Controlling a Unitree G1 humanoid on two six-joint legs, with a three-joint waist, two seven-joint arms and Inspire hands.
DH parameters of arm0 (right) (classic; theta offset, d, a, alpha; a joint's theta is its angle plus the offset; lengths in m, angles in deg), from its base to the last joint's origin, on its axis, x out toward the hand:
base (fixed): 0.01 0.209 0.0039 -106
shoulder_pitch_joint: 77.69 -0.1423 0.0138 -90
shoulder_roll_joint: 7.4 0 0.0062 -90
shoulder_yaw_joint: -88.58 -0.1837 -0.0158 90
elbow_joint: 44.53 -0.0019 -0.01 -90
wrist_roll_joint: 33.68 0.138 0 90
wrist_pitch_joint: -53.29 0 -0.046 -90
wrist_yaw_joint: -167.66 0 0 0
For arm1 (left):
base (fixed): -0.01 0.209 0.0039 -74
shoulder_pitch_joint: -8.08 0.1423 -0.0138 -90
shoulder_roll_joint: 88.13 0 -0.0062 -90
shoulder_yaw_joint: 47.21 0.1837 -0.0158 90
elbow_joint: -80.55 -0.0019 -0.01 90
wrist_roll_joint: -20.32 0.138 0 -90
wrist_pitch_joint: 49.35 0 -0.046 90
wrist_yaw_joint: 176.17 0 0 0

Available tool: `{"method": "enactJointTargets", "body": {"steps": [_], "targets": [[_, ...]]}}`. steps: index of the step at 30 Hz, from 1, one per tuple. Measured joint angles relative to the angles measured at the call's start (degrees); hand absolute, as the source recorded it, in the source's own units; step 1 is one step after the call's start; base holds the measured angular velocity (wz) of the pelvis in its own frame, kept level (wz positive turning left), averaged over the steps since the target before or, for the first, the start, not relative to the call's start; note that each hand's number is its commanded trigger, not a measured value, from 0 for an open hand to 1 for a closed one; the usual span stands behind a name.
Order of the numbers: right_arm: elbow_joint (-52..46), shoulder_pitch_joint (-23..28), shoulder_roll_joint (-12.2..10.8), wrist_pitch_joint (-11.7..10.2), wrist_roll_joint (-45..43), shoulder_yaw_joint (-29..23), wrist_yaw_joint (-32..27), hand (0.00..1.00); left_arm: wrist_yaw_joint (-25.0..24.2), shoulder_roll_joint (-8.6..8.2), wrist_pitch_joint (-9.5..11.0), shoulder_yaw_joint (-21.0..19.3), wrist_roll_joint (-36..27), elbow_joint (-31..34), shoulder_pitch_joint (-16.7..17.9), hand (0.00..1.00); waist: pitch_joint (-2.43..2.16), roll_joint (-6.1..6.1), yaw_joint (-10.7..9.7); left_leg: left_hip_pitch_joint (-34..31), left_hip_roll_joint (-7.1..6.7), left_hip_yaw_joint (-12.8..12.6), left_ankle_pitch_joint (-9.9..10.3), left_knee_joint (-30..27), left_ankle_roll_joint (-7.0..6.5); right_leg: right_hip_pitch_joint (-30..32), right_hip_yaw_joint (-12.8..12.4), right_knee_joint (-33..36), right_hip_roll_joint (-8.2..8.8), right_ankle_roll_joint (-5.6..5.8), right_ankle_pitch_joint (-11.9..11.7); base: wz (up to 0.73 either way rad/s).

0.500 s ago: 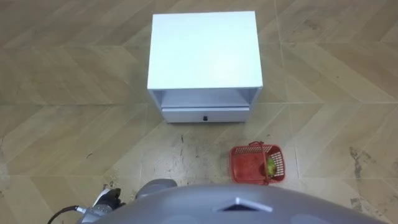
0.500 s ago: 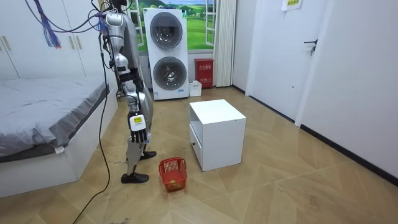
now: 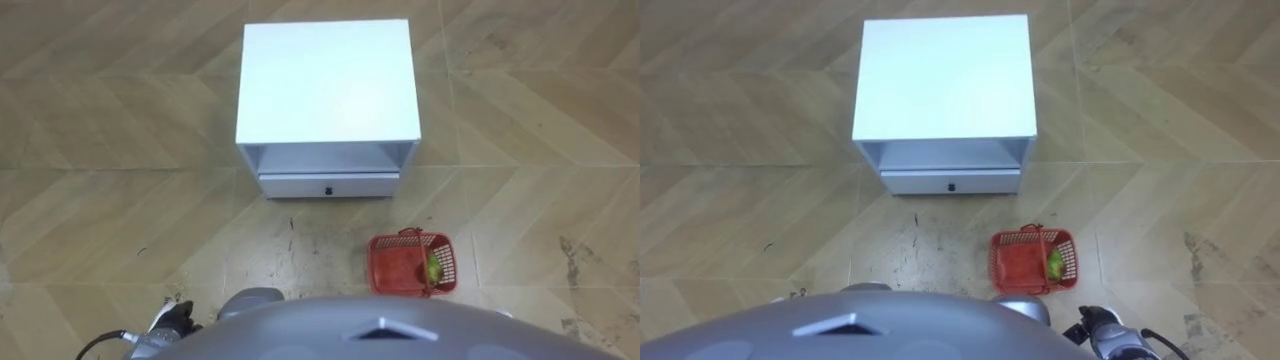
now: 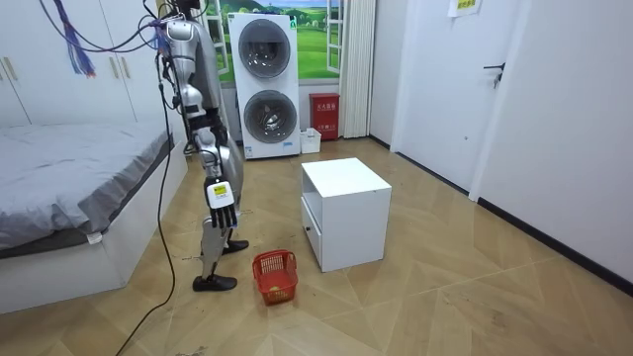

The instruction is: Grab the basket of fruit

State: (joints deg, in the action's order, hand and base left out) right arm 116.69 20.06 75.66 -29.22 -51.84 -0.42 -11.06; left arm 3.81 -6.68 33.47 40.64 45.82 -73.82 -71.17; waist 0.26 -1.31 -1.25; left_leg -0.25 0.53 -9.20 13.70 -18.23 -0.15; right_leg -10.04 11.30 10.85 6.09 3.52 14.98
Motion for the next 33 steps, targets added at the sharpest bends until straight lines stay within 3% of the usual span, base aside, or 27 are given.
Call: {"method": "enactJointTargets", "body": {"steps": [10, 19, 25, 29, 30, 31, 32, 33], "targets": [[0.0, 0.3, 0.0, 0.1, 1.0, 0.0, -0.2, 0.0, 1.0, -0.12, 0.0, 0.0, 0.0, -0.4, 0.2, 0.0, 0.03, -0.04, 0.0, -0.1, 0.03, 0.0, 0.0, 0.0, -0.02, 0.0, 0.0, 0.1, -0.04, -0.01, 0.0, 0.0], [-2.3, 1.4, 0.0, 0.0, 2.5, -0.1, -3.0, 0.0, 1.1, -0.32, 0.4, 0.0, 0.5, 0.1, 1.0, 0.0, 0.05, 0.44, 0.0, -0.4, 0.02, 0.1, 0.1, 0.2, -0.12, 1.1, 1.6, 2.1, 0.38, 0.1, 0.1, 0.02], [-2.6, 0.3, 0.7, -0.4, 3.7, -0.7, -3.8, 0.0, 1.1, -0.24, 1.5, 0.0, 0.2, 0.1, 0.4, 0.0, 0.03, 1.09, 0.0, -2.9, -0.26, -0.5, 1.6, -3.3, -1.92, 5.4, 1.5, 8.8, 1.93, 0.46, 0.3, -0.02], [-5.6, -0.7, 1.1, -1.1, 5.8, -2.0, -4.2, 0.0, 1.1, 0.31, 2.6, -2.5, -0.3, -1.0, 0.1, 0.0, -0.01, 0.23, 0.8, -4.1, -1.15, -3.0, 1.2, -2.8, -4.29, 10.0, 1.4, 13.4, 4.62, 1.42, -0.3, -0.28], [-6.7, -0.7, 1.2, -1.2, 7.6, -2.3, -4.3, 0.0, 1.3, 0.35, 3.0, -3.5, -0.2, -0.8, 0.1, 0.0, -0.18, 0.62, 1.1, -4.9, -1.12, -4.1, 1.4, -2.7, -5.22, 10.5, 1.6, 14.2, 5.09, 1.87, -0.5, -0.21], [-7.3, -0.7, 1.2, -1.1, 8.6, -2.3, -4.3, 0.0, 1.5, 0.45, 3.1, -3.6, -0.2, -0.8, 0.1, 0.0, -0.13, 0.65, 1.3, -5.2, -1.01, -4.5, 1.5, -2.9, -5.63, 11.1, 1.8, 16.2, 5.49, 1.78, -0.4, -0.05], [-7.8, -0.4, 1.2, -1.2, 9.9, -2.5, -4.4, 0.0, 1.7, 0.69, 3.5, -3.9, -0.2, -0.5, 0.4, 0.0, 0.19, 0.31, 1.3, -5.2, -1.15, -4.7, 1.8, -3.6, -6.19, 12.1, 2.2, 23.1, 6.65, 1.73, -0.2, 0.09], [-8.1, 0.1, 1.2, -1.1, 10.4, -2.7, -4.4, 0.0, 1.7, 0.96, 3.7, -4.0, -0.3, -0.2, 0.9, 0.0, 0.06, 0.02, 1.4, -5.2, -1.42, -4.7, 1.9, -3.7, -6.41, 12.2, 2.0, 27.1, 7.13, 1.58, -0.3, 0.07]]}}
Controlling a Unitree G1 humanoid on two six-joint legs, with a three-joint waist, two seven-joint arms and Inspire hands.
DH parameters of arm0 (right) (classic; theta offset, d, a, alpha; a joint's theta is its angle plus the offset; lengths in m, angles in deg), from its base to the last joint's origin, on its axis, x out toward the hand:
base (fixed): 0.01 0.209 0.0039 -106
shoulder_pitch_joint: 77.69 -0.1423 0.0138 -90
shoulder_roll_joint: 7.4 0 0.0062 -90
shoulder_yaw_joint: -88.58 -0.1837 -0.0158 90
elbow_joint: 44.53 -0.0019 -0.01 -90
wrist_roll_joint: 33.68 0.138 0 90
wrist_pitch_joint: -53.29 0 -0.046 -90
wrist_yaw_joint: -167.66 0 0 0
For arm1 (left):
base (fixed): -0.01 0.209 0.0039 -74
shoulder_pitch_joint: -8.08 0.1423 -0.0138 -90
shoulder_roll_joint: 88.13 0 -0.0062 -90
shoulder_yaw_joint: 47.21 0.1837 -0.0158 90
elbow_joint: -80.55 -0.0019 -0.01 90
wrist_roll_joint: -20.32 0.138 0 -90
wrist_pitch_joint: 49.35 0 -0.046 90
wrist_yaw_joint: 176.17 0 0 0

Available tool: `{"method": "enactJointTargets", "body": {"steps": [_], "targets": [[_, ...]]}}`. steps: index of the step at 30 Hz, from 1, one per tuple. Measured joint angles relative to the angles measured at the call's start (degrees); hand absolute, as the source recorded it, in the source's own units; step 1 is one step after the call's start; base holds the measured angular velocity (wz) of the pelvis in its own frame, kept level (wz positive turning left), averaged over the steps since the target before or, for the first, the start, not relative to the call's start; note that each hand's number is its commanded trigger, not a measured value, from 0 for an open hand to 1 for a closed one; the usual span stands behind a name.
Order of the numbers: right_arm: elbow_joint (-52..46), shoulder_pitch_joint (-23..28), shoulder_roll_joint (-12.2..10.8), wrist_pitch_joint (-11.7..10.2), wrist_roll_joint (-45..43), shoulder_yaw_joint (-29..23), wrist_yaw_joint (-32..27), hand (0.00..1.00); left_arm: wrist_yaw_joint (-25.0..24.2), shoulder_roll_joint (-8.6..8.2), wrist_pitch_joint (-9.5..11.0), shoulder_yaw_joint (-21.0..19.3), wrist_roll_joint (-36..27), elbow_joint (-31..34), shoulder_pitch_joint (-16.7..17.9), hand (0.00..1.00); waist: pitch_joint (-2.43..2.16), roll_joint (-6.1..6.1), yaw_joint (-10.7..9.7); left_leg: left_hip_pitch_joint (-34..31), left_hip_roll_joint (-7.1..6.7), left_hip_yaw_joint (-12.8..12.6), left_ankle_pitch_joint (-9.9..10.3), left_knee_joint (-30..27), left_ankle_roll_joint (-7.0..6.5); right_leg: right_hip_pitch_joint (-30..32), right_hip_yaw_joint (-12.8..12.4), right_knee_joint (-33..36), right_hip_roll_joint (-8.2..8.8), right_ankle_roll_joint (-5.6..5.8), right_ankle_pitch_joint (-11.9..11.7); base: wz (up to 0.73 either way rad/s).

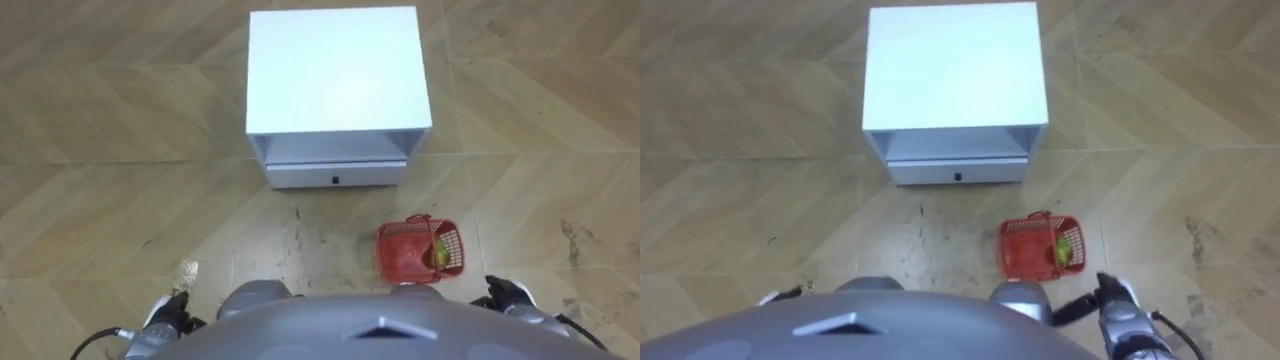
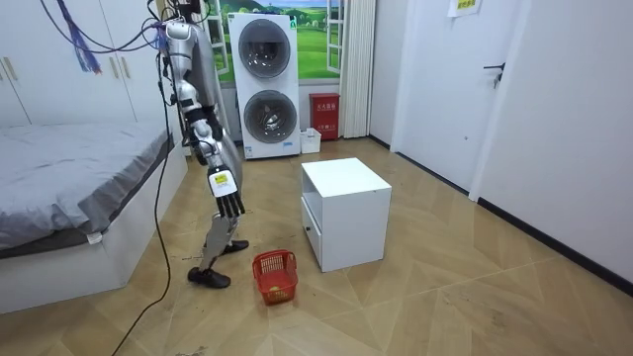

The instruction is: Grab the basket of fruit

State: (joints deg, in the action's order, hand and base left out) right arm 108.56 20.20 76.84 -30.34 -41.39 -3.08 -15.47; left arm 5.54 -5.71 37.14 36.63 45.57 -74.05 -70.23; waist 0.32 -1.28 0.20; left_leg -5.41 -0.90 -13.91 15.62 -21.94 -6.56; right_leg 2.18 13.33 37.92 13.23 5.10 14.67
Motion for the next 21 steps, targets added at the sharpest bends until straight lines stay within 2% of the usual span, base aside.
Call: {"method": "enactJointTargets", "body": {"steps": [1, 3, 4, 6, 7, 8, 9, 10, 11, 12, 14, 15, 16, 17, 18, 19, 20, 21], "targets": [[-1.2, 0.1, -0.2, 0.0, 0.7, 0.0, 0.0, 0.0, 0.1, 0.75, 0.5, -0.1, 0.0, 0.2, 1.0, 0.0, -0.16, -1.18, 0.8, -0.3, -0.33, -0.3, 0.2, -0.6, -0.29, -0.3, -1.5, 6.8, 0.22, -0.66, -0.5, -0.09], [-3.5, -2.3, -0.1, -1.2, 3.7, -0.2, -0.6, 0.0, 0.1, 1.78, 1.0, -0.5, -1.3, 0.1, 0.6, 0.0, -0.24, -2.39, 1.7, -5.3, -0.2, -0.4, 0.7, -4.6, -0.9, -1.9, -2.3, 11.8, 0.43, -0.84, -0.6, -0.06], [-3.7, -3.2, 0.0, -1.9, 4.7, -0.2, -0.9, 0.0, 0.1, 1.86, 1.0, -0.4, -1.8, 0.0, 0.5, 0.0, -0.32, -2.52, 1.8, -7.0, -0.09, -0.2, 0.7, -6.1, -1.01, -2.4, -2.3, 11.6, 0.41, -0.8, -0.6, 0.11], [-4.8, -7.7, -0.1, -3.2, 8.2, -0.1, -1.3, 0.0, 0.4, 1.92, 1.1, -0.3, -3.2, -0.1, -2.0, 0.0, -0.69, -3.41, 1.8, -15.7, 0.29, 0.0, 1.1, -12.5, -1.67, -3.6, -2.0, 7.2, 0.62, -0.32, -0.3, 0.18], [-5.0, -8.8, -0.2, -3.4, 8.8, -0.1, -1.4, 0.0, 0.4, 1.93, 1.2, -0.3, -3.3, -0.1, -2.8, 0.0, -0.65, -3.54, 1.9, -18.0, 0.29, 0.1, 1.2, -14.3, -1.81, -3.8, -2.0, 5.5, 0.59, -0.08, -0.1, 0.21], [-5.4, -11.0, -0.1, -4.0, 9.6, -0.1, -1.9, 0.0, 0.5, 1.82, 1.3, -0.3, -3.3, -0.2, -4.4, 0.0, -0.43, -3.59, 2.1, -22.3, 0.47, 0.1, 1.7, -18.4, -2.11, -4.2, -2.2, 2.4, 0.44, 1.66, 3.6, 0.15], [-5.6, -12.4, -0.1, -4.2, 9.9, 0.0, -2.4, 0.0, 0.8, 1.77, 1.3, -0.2, -3.4, -0.2, -5.2, 0.0, -0.23, -3.36, 2.5, -24.2, 0.8, 0.1, 2.0, -20.4, -2.07, -4.0, -2.2, 1.7, 0.15, 2.09, 6.5, 0.0], [-5.8, -14.1, -0.3, -4.3, 10.2, 0.5, -3.1, 0.0, 1.8, 1.86, 1.5, 0.6, -5.1, -0.3, -6.3, 0.0, 0.06, -3.01, 3.6, -27.5, 1.89, 0.1, 2.9, -24.6, -1.78, -2.6, -2.5, 2.7, -0.25, 2.04, 11.4, -0.14], [-6.4, -14.7, -0.6, -4.3, 11.0, 0.6, -3.2, 0.0, 2.7, 2.19, 2.2, 1.0, -7.4, -0.8, -6.8, 0.0, -0.02, -2.87, 4.7, -30.8, 2.27, 1.2, 3.8, -28.4, -1.23, -0.4, -2.6, 6.0, -0.32, 1.33, 15.7, -0.14], [-7.1, -14.7, -0.7, -4.3, 11.6, 0.6, -3.3, 0.0, 3.1, 2.42, 2.5, 1.1, -8.3, -0.9, -7.0, 0.0, 0.0, -2.82, 5.0, -32.3, 2.12, 2.2, 4.4, -30.4, -0.6, 0.8, -2.6, 8.2, -0.31, 1.17, 17.7, 0.04], [-8.0, -15.9, -1.0, -4.5, 13.3, 0.6, -4.1, 0.0, 4.4, 3.79, 3.2, 2.6, -10.5, -2.9, -8.0, 0.0, 0.22, -3.98, 5.5, -38.2, 2.4, 2.6, 6.3, -37.9, -0.49, 6.6, -3.6, 19.1, 0.98, 0.54, 25.0, 0.04], [-8.0, -16.5, -0.9, -4.5, 13.8, 0.5, -4.5, 0.0, 4.5, 3.87, 3.2, 3.0, -11.3, -3.9, -8.1, 0.0, 0.28, -3.95, 6.1, -39.4, 2.58, 2.7, 6.9, -39.8, -0.35, 8.3, -4.0, 22.0, 1.28, 0.41, 26.1, -0.36], [-8.0, -17.4, -0.9, -4.6, 13.9, 0.5, -5.2, 0.0, 4.4, 3.7, 3.0, 3.0, -12.3, -5.4, -7.9, 0.0, 0.43, -3.58, 6.8, -41.4, 3.28, 3.0, 8.3, -43.1, -0.69, 11.4, -4.0, 28.1, 2.03, 0.47, 26.9, -0.44], [-8.8, -17.8, -1.0, -4.6, 13.8, 0.5, -5.6, 0.0, 4.5, 3.85, 2.9, 3.2, -13.4, -6.4, -7.4, 0.0, 0.44, -3.6, 6.7, -43.3, 2.77, 3.4, 9.3, -45.7, -0.56, 14.7, -4.2, 34.5, 2.94, 0.46, 26.8, -0.25], [-10.3, -18.1, -1.0, -4.6, 13.9, 0.4, -5.7, 0.0, 4.7, 4.33, 3.0, 4.0, -15.6, -7.3, -7.3, 0.0, 0.46, -3.92, 6.2, -45.4, 1.8, 3.3, 9.7, -48.2, -0.59, 17.6, -5.3, 40.8, 4.22, 0.46, 26.7, 0.12], [-10.8, -18.3, -0.9, -5.0, 13.9, 0.4, -6.0, 0.0, 5.1, 4.54, 3.0, 4.5, -16.5, -7.4, -7.4, 0.0, 0.55, -4.11, 5.4, -46.5, 1.23, 3.2, 9.8, -49.4, -0.73, 19.1, -5.7, 43.8, 4.95, 0.43, 26.6, 0.52], [-11.6, -18.9, -0.7, -5.6, 14.3, 0.3, -6.7, 0.0, 5.7, 5.0, 3.1, 5.6, -17.8, -7.4, -7.9, 0.0, 0.67, -4.05, 3.9, -49.0, 0.91, 2.8, 10.3, -52.3, -0.89, 21.7, -6.4, 49.9, 6.29, -0.15, 26.3, 0.72], [-11.6, -19.7, -0.5, -6.0, 14.9, 0.3, -7.3, 0.0, 6.2, 5.56, 3.4, 6.9, -18.2, -7.5, -9.0, 0.0, 0.81, -4.02, 3.0, -51.3, 1.03, 2.2, 11.0, -55.1, -0.2, 24.3, -7.4, 55.3, 7.14, -0.53, 25.6, 0.72]]}}
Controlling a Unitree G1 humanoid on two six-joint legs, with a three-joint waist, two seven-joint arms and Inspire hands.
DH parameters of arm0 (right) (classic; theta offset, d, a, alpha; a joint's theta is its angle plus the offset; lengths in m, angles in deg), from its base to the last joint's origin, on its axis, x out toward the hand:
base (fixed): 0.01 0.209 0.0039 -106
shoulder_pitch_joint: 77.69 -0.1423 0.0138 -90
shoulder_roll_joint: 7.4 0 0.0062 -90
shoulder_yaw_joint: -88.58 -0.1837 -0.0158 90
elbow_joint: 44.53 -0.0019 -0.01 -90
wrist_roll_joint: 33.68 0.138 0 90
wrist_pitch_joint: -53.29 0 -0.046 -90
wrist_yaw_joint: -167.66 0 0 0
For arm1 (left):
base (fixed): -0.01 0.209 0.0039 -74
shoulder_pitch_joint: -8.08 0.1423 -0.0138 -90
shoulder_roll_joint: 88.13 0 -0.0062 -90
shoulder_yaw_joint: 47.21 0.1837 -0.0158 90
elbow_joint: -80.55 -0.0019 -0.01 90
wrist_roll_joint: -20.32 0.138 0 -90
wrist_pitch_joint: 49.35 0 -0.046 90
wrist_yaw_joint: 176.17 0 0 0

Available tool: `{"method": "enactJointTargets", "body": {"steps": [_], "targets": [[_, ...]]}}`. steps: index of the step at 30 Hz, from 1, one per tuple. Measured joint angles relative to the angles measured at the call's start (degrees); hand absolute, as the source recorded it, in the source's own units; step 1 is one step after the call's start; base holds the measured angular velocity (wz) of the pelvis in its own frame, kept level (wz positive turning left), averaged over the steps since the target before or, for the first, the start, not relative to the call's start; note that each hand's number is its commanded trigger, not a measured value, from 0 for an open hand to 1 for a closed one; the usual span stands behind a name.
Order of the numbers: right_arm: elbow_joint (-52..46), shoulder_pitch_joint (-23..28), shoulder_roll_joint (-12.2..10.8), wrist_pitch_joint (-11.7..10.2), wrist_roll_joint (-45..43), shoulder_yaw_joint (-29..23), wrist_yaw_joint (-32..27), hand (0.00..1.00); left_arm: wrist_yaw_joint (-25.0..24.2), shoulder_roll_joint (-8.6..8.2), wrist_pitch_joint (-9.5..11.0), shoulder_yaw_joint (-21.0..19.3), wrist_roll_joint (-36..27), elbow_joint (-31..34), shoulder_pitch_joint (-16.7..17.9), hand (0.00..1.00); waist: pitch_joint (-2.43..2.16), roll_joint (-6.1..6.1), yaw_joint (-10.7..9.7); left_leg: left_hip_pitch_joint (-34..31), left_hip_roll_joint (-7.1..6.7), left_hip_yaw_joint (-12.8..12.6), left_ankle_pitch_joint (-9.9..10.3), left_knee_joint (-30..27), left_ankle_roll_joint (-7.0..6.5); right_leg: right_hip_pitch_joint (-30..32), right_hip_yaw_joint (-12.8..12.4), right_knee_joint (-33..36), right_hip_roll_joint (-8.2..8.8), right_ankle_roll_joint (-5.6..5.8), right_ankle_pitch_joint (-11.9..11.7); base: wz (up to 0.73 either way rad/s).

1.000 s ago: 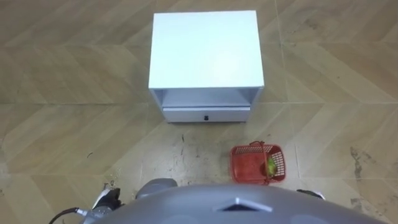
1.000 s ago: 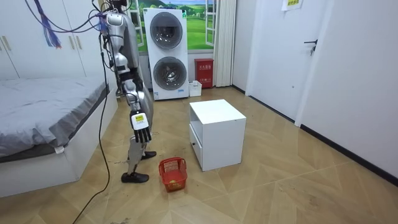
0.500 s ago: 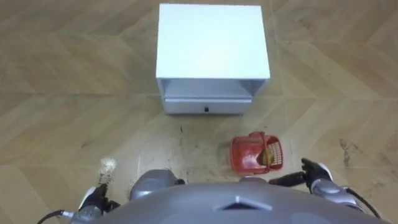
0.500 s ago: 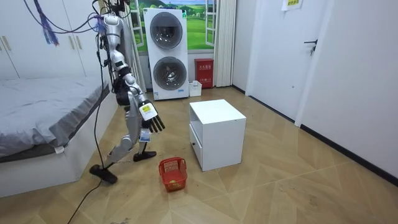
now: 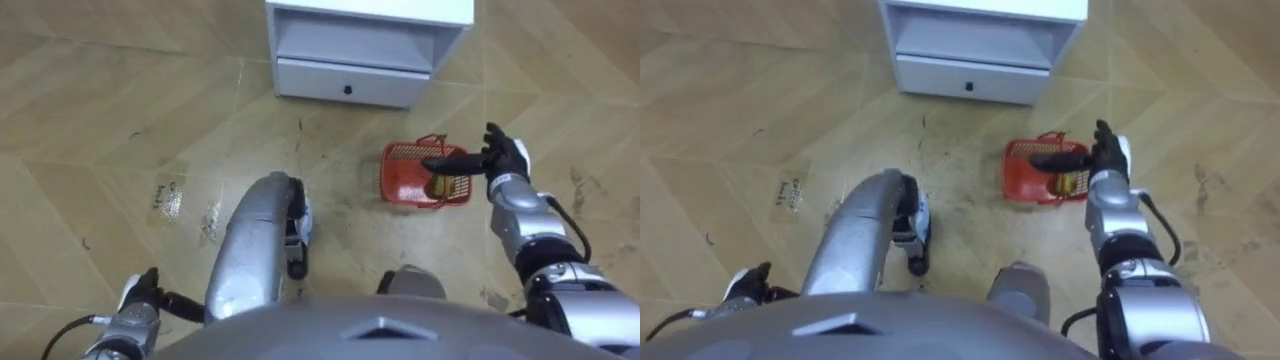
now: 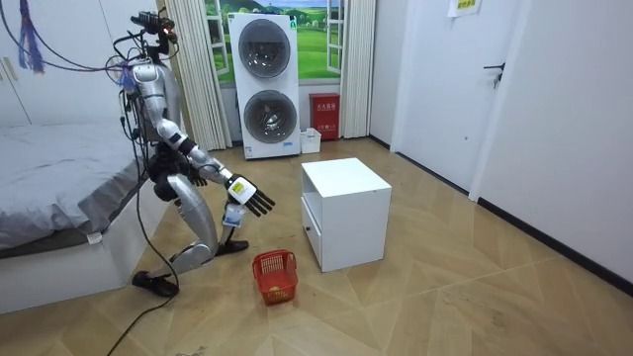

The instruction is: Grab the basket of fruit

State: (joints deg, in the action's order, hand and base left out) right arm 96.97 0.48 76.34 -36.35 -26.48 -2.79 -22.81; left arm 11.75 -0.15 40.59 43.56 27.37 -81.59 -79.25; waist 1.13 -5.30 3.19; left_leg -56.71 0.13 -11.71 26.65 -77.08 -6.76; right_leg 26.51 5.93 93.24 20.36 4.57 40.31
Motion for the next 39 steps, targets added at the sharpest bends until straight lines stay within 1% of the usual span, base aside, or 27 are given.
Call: {"method": "enactJointTargets", "body": {"steps": [1, 2, 3, 4, 5, 6, 7, 8, 9, 11, 12, 13, 14, 15, 18, 20, 21, 23, 24, 26, 29, 30, 31, 32, 35, 36, 39], "targets": [[0.1, -0.4, 0.1, -0.1, 0.4, 0.0, -0.4, 0.0, 0.5, 0.17, 0.4, 0.6, -0.2, -0.3, -0.7, 0.0, 0.15, -0.12, -0.1, -1.1, -0.03, -0.4, 0.5, -1.3, 0.97, 1.2, -0.7, 2.2, 0.25, -0.08, 0.0, 0.61], [0.3, -1.5, 0.3, -0.2, 0.7, 0.0, -0.7, 0.0, 0.9, 0.11, 1.1, 2.0, -0.3, -1.2, -2.0, 0.0, 0.43, -0.26, -0.7, -3.2, -0.82, -0.6, 1.9, -4.0, 5.66, 3.2, -1.7, 5.8, 1.39, -0.12, 0.0, 0.35], [0.5, -2.4, 0.4, -0.2, 0.6, 0.1, -0.6, 0.0, 1.0, -0.08, 1.6, 2.3, -0.7, -1.1, -2.5, 0.0, 0.9, -0.35, -1.4, -4.1, -1.92, -0.1, 2.5, -7.1, 6.66, 4.2, -1.9, 7.5, 2.12, -0.12, 0.0, -0.1], [1.4, -4.8, 0.3, -0.3, 0.7, 0.1, -0.4, 0.0, 1.1, -0.69, 2.0, 2.3, -0.9, -1.4, -1.6, 0.0, 0.65, 0.85, -1.0, -4.2, -5.03, 7.0, 5.5, -15.0, 6.01, 7.3, -3.2, 12.2, 3.07, -0.2, -0.1, -0.69], [0.9, -7.0, 0.4, -0.5, 2.2, 0.1, -0.6, 0.0, 1.4, -0.83, 2.1, 2.9, -1.9, -2.7, -1.8, 0.0, 0.43, 2.54, 0.1, -5.2, -7.15, 10.6, 11.8, -19.2, 3.79, 10.7, -4.5, 19.2, 4.14, 0.18, -0.5, -0.72], [0.5, -7.4, 0.4, -0.8, 2.8, -0.1, -0.8, 0.0, 1.8, -0.43, 2.2, 3.3, -2.6, -3.5, -2.5, 0.0, 0.89, 2.11, -0.3, -6.3, -7.71, 10.3, 11.9, -21.2, 3.65, 10.8, -5.3, 22.5, 5.19, 0.42, -0.6, 0.21], [-0.4, -5.7, -0.1, -1.1, 3.0, -0.6, -1.3, 0.0, 3.0, 1.09, 2.3, 4.9, -3.4, -3.9, -3.4, 0.0, -0.02, 0.43, -2.8, -9.3, -8.8, 9.1, 11.9, -24.1, 3.18, 7.1, -6.1, 28.1, 6.48, 1.14, -4.2, 1.14], [-0.7, -4.6, -0.3, -1.2, 2.4, -0.6, -1.3, 0.0, 4.4, 2.32, 3.7, 6.0, -4.3, -4.0, -3.5, 0.0, -0.58, -2.29, -4.5, -11.3, -8.6, 6.9, 11.1, -26.1, 2.51, 2.1, -6.2, 29.9, 6.14, 1.11, -8.0, 1.21], [-1.7, -4.7, 0.8, -1.7, 1.9, -0.7, -1.3, 0.0, 5.1, 1.69, 4.7, 7.0, -5.3, -3.8, -4.1, 0.0, -0.06, -1.96, -4.5, -12.9, -8.14, 6.5, 10.8, -28.8, 2.25, 1.0, -7.2, 31.9, 4.27, 1.23, -5.6, 0.64], [-3.0, -4.5, 1.9, -2.3, 1.9, -0.7, -1.4, 0.0, 5.0, 0.11, 4.6, 7.6, -5.3, -3.7, -3.1, 0.0, 0.68, -0.6, -4.8, -14.2, -7.91, 7.0, 11.1, -31.4, 3.01, 1.5, -7.3, 34.3, 4.16, 0.02, -6.3, 0.08], [-3.1, -4.5, 1.8, -2.3, 1.7, -0.7, -1.7, 0.0, 5.0, -0.03, 4.6, 7.9, -5.3, -3.8, -2.7, 0.0, 0.63, -0.25, -5.0, -14.8, -8.1, 6.7, 11.3, -31.8, 3.12, 1.4, -7.4, 35.1, 4.4, -0.54, -5.7, 0.09], [-3.2, -4.5, 1.8, -2.3, 1.5, -0.6, -2.0, 0.0, 5.0, 0.02, 4.6, 8.5, -5.3, -3.8, -2.8, 0.0, 0.8, -0.63, -5.4, -15.0, -8.28, 6.4, 11.3, -31.9, 3.14, 1.3, -7.7, 35.4, 4.47, -0.49, -5.2, 0.2], [-3.3, -4.5, 1.8, -2.4, 1.4, -0.6, -2.3, 0.0, 5.0, -0.1, 4.7, 9.6, -5.7, -3.8, -2.8, 0.0, 0.98, -0.96, -6.1, -15.5, -8.81, 5.9, 11.3, -31.9, 3.2, 1.0, -8.0, 35.5, 4.42, -0.07, -4.1, 0.22], [-3.3, -4.2, 1.8, -2.5, 1.8, -0.3, -2.7, 0.0, 5.0, -0.21, 5.1, 11.1, -7.5, -4.1, -2.5, 0.0, 1.05, -1.17, -6.6, -15.6, -8.95, 5.3, 11.4, -31.9, 3.17, 0.4, -8.4, 35.5, 4.18, -0.08, -3.2, 0.2], [-3.3, -3.1, 2.0, -2.9, 2.5, 0.1, -3.4, 0.0, 5.1, -0.19, 5.8, 12.0, -8.9, -3.8, -1.5, 0.0, 1.05, -1.56, -7.9, -16.3, -8.89, 4.0, 11.4, -32.4, 3.11, -0.1, -9.9, 36.0, 2.97, -0.11, -1.5, 0.14], [-3.4, -2.2, 2.1, -2.9, 2.2, 0.2, -3.8, 0.0, 5.1, -0.04, 5.8, 11.9, -8.7, -3.8, -0.9, 0.0, 1.21, -2.16, -8.1, -16.9, -8.86, 3.5, 11.4, -33.4, 3.13, 0.0, -11.1, 37.1, 2.35, -0.74, -0.5, -0.04], [-3.5, -1.3, 2.2, -2.9, 1.4, 0.2, -3.8, 0.0, 5.0, -0.02, 5.9, 11.9, -8.7, -3.8, -0.5, 0.0, 1.14, -2.28, -8.1, -17.6, -8.69, 3.6, 11.4, -34.5, 3.15, -0.1, -11.5, 38.0, 2.08, -0.72, 0.0, -0.15], [-3.5, -1.0, 2.3, -2.8, 0.7, 0.5, -3.7, 0.0, 4.8, -0.48, 6.0, 12.1, -8.7, -3.8, -0.1, 0.0, 1.33, -1.8, -7.8, -18.1, -7.5, 4.2, 11.3, -35.4, 3.42, 0.9, -12.6, 38.7, 0.39, -0.96, 0.1, -0.33], [-3.5, -0.1, 2.4, -2.8, 0.5, 1.3, -3.8, 0.0, 4.7, -0.53, 6.0, 12.7, -8.7, -3.8, 0.2, 0.0, 1.26, -1.71, -8.2, -18.0, -7.21, 4.5, 11.1, -35.4, 3.87, 0.9, -12.7, 38.6, -0.09, -0.96, 0.1, -0.28], [-3.8, 1.4, 2.3, -2.8, 0.4, 1.4, -3.8, 0.0, 4.6, -0.54, 6.2, 13.0, -8.7, -3.8, 0.4, 0.0, 1.22, -1.68, -8.2, -18.1, -6.75, 4.7, 11.0, -35.4, 3.91, 1.3, -12.8, 38.7, -0.71, -0.96, 0.1, -0.09], [-4.8, 2.7, 2.3, -2.7, 0.0, 1.4, -3.8, 0.0, 3.9, -0.52, 6.6, 13.0, -8.7, -3.9, 0.4, 0.0, 1.2, -1.72, -8.4, -18.7, -6.79, 4.7, 11.1, -34.7, 4.27, 2.6, -13.0, 39.1, -1.01, -0.96, 0.1, 0.01], [-5.3, 2.7, 2.3, -2.7, -0.1, 1.4, -3.7, 0.0, 3.8, -0.52, 6.7, 13.0, -8.7, -3.9, 0.5, 0.0, 1.2, -1.71, -8.4, -18.7, -6.79, 4.8, 11.2, -34.4, 4.99, 2.7, -13.1, 39.3, -1.01, -0.94, 0.1, 0.05], [-5.4, 2.7, 2.2, -2.7, 0.0, 1.4, -3.6, 0.0, 3.8, -0.52, 6.7, 13.0, -8.8, -3.9, 0.6, 0.0, 1.2, -1.71, -8.3, -18.7, -6.78, 4.8, 11.2, -34.3, 5.02, 3.0, -13.0, 39.3, -1.01, -0.93, 0.1, 0.0], [-5.7, 2.7, 2.1, -2.7, 0.0, 1.4, -3.6, 0.0, 3.7, -0.51, 6.7, 13.0, -8.8, -3.9, 1.0, 0.0, 1.03, -1.79, -8.2, -18.8, -6.75, 4.8, 11.3, -34.0, 5.36, 3.5, -13.3, 39.5, -1.0, -0.91, 0.2, 0.0], [-6.7, 2.7, 2.1, -2.7, -0.1, 1.4, -3.7, 0.0, 3.7, -0.5, 6.7, 13.1, -8.8, -3.8, 1.8, 0.0, 0.96, -1.67, -8.1, -19.1, -6.74, 4.8, 11.7, -33.2, 6.46, 4.2, -13.1, 40.1, -0.58, -0.68, 0.3, 0.08], [-6.9, 2.7, 2.1, -2.7, -0.1, 1.5, -3.8, 0.0, 3.7, -0.51, 6.7, 13.1, -8.8, -3.9, 1.9, 0.0, 0.96, -1.66, -8.0, -19.1, -6.74, 4.8, 12.1, -32.7, 7.34, 4.5, -13.1, 40.4, -0.49, -0.66, 0.3, 0.08], [-6.8, 2.7, 2.1, -2.7, 0.0, 2.3, -3.8, 0.0, 3.7, -0.51, 6.7, 13.7, -9.5, -4.0, 2.3, 0.0, 0.89, -1.53, -7.9, -19.1, -6.54, 4.8, 12.0, -32.5, 7.62, 4.6, -12.9, 40.6, -0.59, -0.64, 0.3, 0.02]]}}
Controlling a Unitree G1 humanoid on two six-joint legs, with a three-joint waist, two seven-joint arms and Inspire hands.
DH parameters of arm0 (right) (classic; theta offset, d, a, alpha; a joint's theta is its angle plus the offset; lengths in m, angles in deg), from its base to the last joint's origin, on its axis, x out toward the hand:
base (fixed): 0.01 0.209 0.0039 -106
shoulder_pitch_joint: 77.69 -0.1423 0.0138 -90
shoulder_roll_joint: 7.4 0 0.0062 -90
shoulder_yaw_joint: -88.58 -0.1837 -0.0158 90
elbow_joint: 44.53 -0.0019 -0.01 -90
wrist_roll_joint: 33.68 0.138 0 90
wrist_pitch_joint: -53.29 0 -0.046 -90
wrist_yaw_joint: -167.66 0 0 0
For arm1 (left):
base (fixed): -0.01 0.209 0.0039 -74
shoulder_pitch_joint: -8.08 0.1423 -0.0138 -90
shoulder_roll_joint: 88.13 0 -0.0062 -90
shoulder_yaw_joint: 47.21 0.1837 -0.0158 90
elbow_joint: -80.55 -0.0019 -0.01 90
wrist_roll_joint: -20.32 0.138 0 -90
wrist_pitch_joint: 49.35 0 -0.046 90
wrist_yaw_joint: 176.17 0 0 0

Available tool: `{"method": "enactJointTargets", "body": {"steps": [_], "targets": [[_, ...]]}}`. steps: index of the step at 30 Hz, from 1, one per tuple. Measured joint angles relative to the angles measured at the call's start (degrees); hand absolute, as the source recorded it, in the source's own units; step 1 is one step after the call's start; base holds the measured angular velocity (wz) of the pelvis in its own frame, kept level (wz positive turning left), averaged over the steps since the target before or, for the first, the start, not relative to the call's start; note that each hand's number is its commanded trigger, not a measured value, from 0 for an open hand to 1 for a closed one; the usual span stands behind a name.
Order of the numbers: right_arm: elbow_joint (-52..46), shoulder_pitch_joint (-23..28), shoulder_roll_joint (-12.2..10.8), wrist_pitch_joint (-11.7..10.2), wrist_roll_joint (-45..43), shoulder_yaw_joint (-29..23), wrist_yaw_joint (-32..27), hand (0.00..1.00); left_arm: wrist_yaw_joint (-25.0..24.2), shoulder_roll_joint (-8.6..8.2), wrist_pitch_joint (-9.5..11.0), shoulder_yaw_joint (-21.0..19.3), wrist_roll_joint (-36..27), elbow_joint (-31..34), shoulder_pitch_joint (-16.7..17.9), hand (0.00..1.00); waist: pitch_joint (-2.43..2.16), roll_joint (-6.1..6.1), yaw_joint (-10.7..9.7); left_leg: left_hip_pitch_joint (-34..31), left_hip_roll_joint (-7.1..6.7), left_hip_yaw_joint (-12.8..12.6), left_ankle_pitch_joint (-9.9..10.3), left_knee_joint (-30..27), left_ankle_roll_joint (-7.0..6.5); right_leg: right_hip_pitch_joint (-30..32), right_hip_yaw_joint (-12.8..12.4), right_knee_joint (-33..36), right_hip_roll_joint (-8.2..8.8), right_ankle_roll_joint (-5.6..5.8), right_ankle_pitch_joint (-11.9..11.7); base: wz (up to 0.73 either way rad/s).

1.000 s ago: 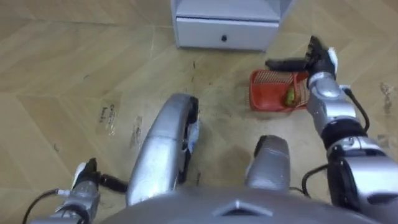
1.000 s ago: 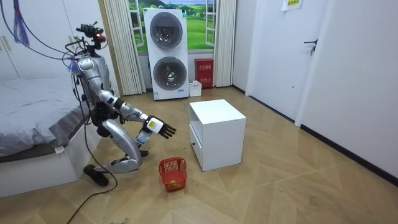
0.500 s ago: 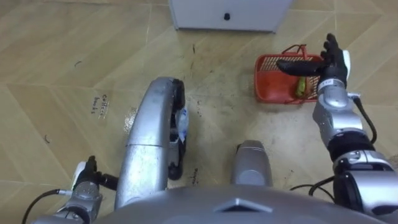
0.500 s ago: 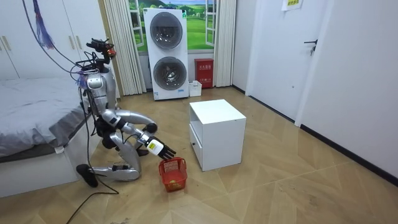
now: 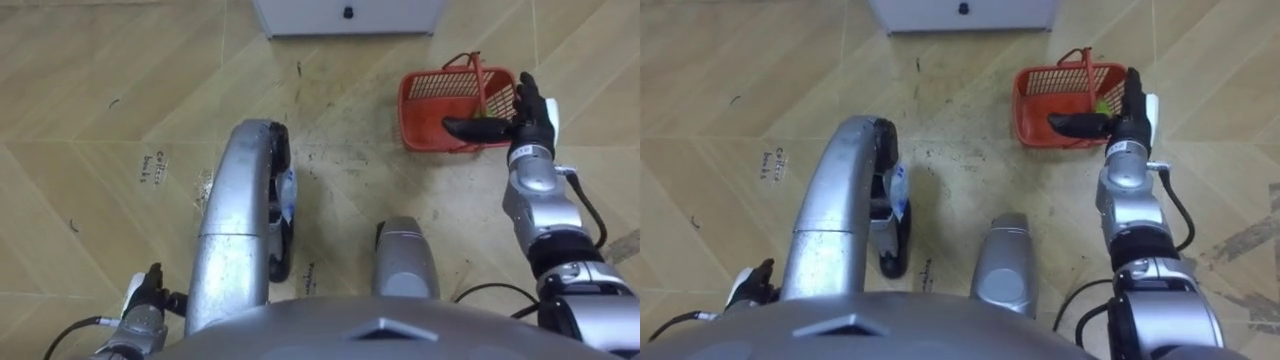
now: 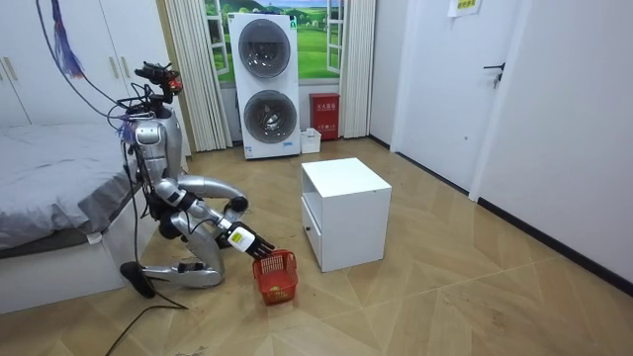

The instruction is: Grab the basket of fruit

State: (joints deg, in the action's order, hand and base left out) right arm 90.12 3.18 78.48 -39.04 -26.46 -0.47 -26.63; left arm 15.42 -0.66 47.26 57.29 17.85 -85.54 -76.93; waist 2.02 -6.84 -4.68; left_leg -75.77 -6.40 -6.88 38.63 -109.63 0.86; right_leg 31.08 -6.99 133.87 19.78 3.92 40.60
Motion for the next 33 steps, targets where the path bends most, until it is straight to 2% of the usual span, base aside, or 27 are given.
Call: {"method": "enactJointTargets", "body": {"steps": [8, 16, 19, 24, 27, 33], "targets": [[1.2, -0.9, 1.0, 0.0, 0.1, 0.1, 0.2, 0.0, -1.0, 0.08, -0.1, -0.3, -0.7, 0.4, 0.9, 0.0, -0.04, 0.09, 0.6, -0.1, 0.72, -0.5, 0.0, 0.3, 0.1, 0.8, -0.4, 0.1, 0.04, 0.01, 0.0, 0.0], [10.8, -6.5, 4.4, 0.1, 4.7, 0.5, 3.0, 0.0, -3.5, 0.43, -0.5, 0.4, -1.6, 0.4, 0.8, 0.0, 0.09, 0.21, 2.8, -0.5, 1.23, -1.2, -0.1, 0.6, 0.15, 1.4, -0.4, 0.2, 0.27, 0.13, 0.1, 0.02], [12.6, -7.6, 5.8, 0.1, 5.8, 0.7, 4.3, 0.0, -4.0, 0.55, -1.3, 0.5, -1.8, -0.1, -0.3, 0.0, 0.22, 0.14, 3.8, -1.1, 1.27, -1.4, -0.2, 0.7, 0.4, 2.4, -0.7, 0.6, 0.41, 0.27, 0.1, 0.0], [18.0, -9.8, 9.2, 0.7, 6.1, 2.4, 5.0, 0.0, -5.1, 1.16, -1.4, 1.6, -2.0, -0.1, -1.5, 0.0, 0.43, 0.31, 5.4, -1.8, 1.55, -2.7, -0.7, 1.1, 0.06, 3.6, -0.8, 1.1, 1.42, 0.55, 0.3, 0.01], [19.9, -10.8, 10.6, 0.8, 7.0, 2.5, 5.8, 0.0, -6.1, 1.36, -2.5, 2.6, -2.5, 0.3, -1.8, 0.0, 0.55, 0.43, 6.2, -2.7, 1.64, -2.8, -1.2, 1.1, 0.11, 4.7, -0.8, 1.7, 1.48, 0.56, 0.3, 0.04], [22.3, -12.4, 12.0, 1.1, 8.5, 3.9, 7.5, 0.0, -7.8, 1.4, -3.1, 2.8, -3.7, 0.3, -1.8, 0.0, 0.93, 1.28, 7.3, -3.0, 1.65, -3.0, -1.7, 1.3, 0.05, 5.0, -0.8, 2.1, 1.74, 0.56, 0.3, 0.02]]}}
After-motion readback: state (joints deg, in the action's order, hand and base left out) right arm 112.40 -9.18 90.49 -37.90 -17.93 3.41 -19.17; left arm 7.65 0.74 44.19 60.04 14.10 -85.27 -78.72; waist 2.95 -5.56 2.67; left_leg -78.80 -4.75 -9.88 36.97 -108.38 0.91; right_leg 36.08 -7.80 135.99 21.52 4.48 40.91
